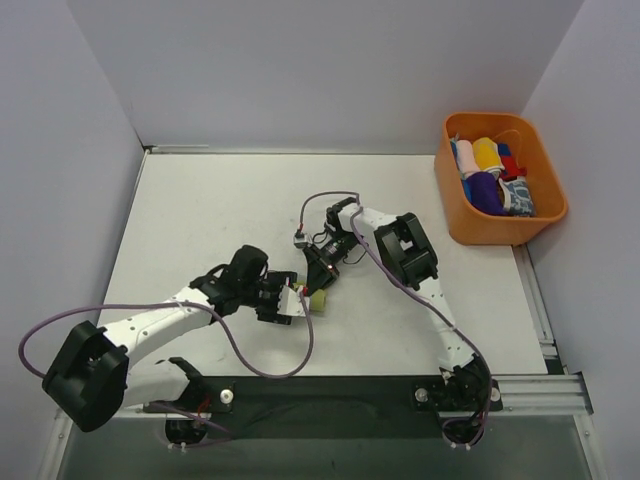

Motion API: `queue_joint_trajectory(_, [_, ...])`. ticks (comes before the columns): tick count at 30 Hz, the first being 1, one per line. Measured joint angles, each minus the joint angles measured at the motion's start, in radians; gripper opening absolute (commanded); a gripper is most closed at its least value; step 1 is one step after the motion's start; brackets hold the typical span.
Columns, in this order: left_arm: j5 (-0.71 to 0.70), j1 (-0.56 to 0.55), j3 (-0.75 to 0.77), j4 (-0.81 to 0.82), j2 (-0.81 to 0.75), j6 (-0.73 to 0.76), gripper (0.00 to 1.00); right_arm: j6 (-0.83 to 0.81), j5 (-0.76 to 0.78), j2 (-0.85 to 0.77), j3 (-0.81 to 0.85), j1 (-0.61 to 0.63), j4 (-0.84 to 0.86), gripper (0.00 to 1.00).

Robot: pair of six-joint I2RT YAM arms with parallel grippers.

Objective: Roll the towels
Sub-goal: Roll the towel

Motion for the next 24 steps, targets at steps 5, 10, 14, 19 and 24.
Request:
queue_joint_trajectory(5, [-0.063,-0.068,-0.035,0.117,0.085,0.084,0.66,-0.01,-0.006,0.006,0.001,0.001,-0.018,0.0])
queue_joint_trajectory(10, [-0.133,-0.092,-0.016,0.205,0.208,0.107,0.31,-0.016,0.02,0.007,0.003,-0.003,-0.02,0.25])
queue_joint_trajectory(14, [-0.133,-0.087,0.096,0.096,0.266,0.07,0.17,0.015,0.048,0.007,0.019,-0.038,-0.023,0.48])
queue_joint_trajectory(19, [-0.033,-0.024,0.235,-0.073,0.357,-0.017,0.13,0.101,0.112,-0.042,0.049,-0.124,0.035,0.52])
queue_joint_trajectory(24, [0.129,0.082,0.408,-0.239,0.509,-0.129,0.13,0.183,0.207,-0.195,0.003,-0.219,0.138,0.52])
